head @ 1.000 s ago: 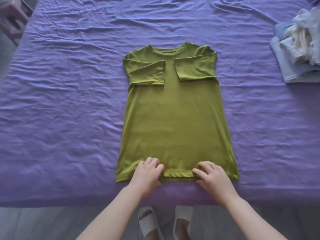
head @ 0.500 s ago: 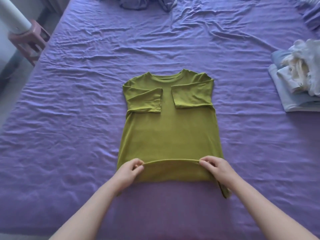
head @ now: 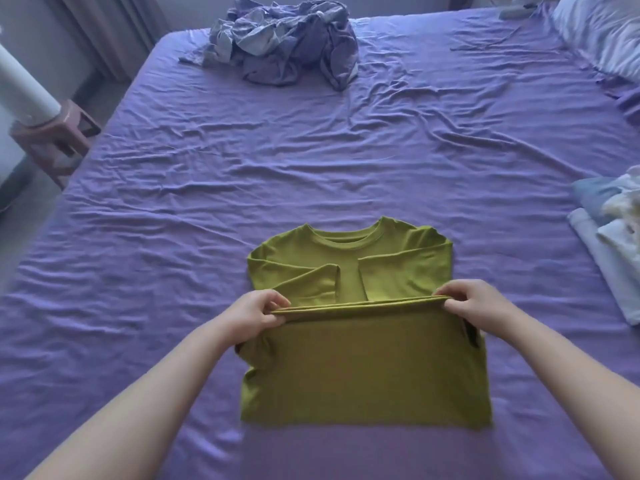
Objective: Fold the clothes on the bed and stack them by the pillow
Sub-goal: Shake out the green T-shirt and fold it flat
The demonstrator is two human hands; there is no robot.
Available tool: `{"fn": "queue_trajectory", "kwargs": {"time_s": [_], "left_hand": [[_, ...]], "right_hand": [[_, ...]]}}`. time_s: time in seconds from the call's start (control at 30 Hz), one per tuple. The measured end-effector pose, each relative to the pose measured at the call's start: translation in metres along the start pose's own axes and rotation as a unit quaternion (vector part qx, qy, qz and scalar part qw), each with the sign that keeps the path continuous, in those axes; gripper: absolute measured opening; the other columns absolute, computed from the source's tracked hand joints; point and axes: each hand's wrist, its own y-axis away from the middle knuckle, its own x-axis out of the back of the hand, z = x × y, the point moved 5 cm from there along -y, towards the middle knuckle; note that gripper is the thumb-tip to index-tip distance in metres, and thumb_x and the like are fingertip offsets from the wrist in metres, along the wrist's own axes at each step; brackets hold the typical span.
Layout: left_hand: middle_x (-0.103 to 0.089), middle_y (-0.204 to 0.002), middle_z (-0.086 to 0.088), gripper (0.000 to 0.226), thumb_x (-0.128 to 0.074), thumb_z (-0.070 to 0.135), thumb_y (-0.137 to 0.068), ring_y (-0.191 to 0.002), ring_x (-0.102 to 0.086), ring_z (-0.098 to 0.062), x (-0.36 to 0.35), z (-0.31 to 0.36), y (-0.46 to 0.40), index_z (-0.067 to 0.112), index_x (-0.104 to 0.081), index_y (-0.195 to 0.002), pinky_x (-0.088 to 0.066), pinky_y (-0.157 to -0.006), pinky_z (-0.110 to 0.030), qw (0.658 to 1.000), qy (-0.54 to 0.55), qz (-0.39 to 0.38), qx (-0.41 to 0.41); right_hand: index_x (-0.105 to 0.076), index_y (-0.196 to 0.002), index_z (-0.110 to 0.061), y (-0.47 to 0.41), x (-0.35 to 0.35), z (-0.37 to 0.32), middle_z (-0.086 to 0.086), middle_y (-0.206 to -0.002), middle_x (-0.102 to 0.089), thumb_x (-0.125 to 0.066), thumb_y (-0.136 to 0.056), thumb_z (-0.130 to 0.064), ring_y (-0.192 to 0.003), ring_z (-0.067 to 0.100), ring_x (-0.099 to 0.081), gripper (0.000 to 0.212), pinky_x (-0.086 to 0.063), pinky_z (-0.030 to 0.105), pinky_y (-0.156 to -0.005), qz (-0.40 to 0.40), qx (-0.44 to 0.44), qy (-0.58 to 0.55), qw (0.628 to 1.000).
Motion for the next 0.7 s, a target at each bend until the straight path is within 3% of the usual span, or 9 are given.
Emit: {"fn": "queue_trajectory", "kwargs": {"time_s": [0.07, 0.13, 0.23, 0.33, 0.47, 0.7], "left_hand": [[-0.064, -0.082, 0.004, 0.004, -0.069, 0.022, -0.084, -0.08, -0.058, -0.014, 0.027, 0.002, -0.029, 0.021, -0.066, -0.087, -0.043, -0.071, -0.025, 0.997, -0.073, 0.04, 0.003], [-0.059, -0.075, 0.007, 0.012, -0.07, 0.031, -0.082, -0.077, -0.055, -0.014, 0.049, 0.006, -0.054, 0.023, -0.063, -0.077, -0.04, -0.067, -0.028, 0.991, -0.107, 0.08, 0.013], [-0.066, -0.091, 0.001, 0.006, -0.065, 0.025, -0.086, -0.09, -0.06, -0.019, 0.066, 0.009, -0.087, 0.021, -0.067, -0.09, -0.046, -0.078, -0.031, 0.99, -0.094, 0.104, 0.021], [-0.066, -0.112, -0.002, 0.02, -0.057, 0.019, -0.09, -0.107, -0.059, -0.021, 0.067, 0.001, -0.114, 0.021, -0.067, -0.107, -0.047, -0.09, -0.034, 0.986, -0.107, 0.119, 0.047], [-0.066, -0.108, 0.0, 0.016, -0.061, 0.038, -0.087, -0.106, -0.059, -0.023, 0.061, -0.019, -0.125, 0.026, -0.064, -0.096, -0.046, -0.081, -0.033, 0.968, -0.153, 0.17, 0.101], [-0.065, -0.11, -0.004, 0.022, -0.046, 0.031, -0.097, -0.105, -0.058, -0.026, 0.081, -0.005, -0.153, 0.021, -0.064, -0.105, -0.036, -0.087, -0.038, 0.95, -0.193, 0.244, 0.005]], "right_hand": [[-0.069, -0.1, -0.017, -0.026, 0.012, -0.013, 0.003, -0.097, -0.067, -0.058, -0.085, -0.009, -0.09, 0.018, -0.057, 0.021, -0.039, 0.027, -0.074, 0.045, -0.005, 0.03, 0.999], [-0.07, -0.1, -0.016, -0.048, 0.021, -0.029, 0.006, -0.099, -0.067, -0.059, -0.087, -0.014, -0.088, 0.018, -0.055, 0.017, -0.037, 0.027, -0.072, 0.098, -0.004, 0.041, 0.994], [-0.068, -0.106, -0.013, -0.079, 0.026, -0.048, 0.011, -0.108, -0.067, -0.055, -0.089, -0.01, -0.099, 0.027, -0.057, 0.022, -0.038, 0.03, -0.077, 0.158, 0.001, 0.057, 0.986], [-0.063, -0.115, -0.012, -0.107, 0.016, -0.046, 0.013, -0.12, -0.063, -0.046, -0.089, -0.005, -0.113, 0.03, -0.055, 0.032, -0.041, 0.033, -0.09, 0.147, -0.029, 0.103, 0.983], [-0.06, -0.108, -0.02, -0.119, 0.004, -0.023, 0.01, -0.115, -0.064, -0.048, -0.094, -0.029, -0.108, 0.029, -0.058, 0.021, -0.039, 0.033, -0.076, 0.148, -0.107, 0.221, 0.958], [-0.059, -0.107, -0.012, -0.149, 0.032, -0.028, 0.015, -0.105, -0.065, -0.046, -0.096, -0.024, -0.099, 0.034, -0.059, 0.021, -0.037, 0.041, -0.083, 0.246, -0.046, 0.262, 0.932]]}}
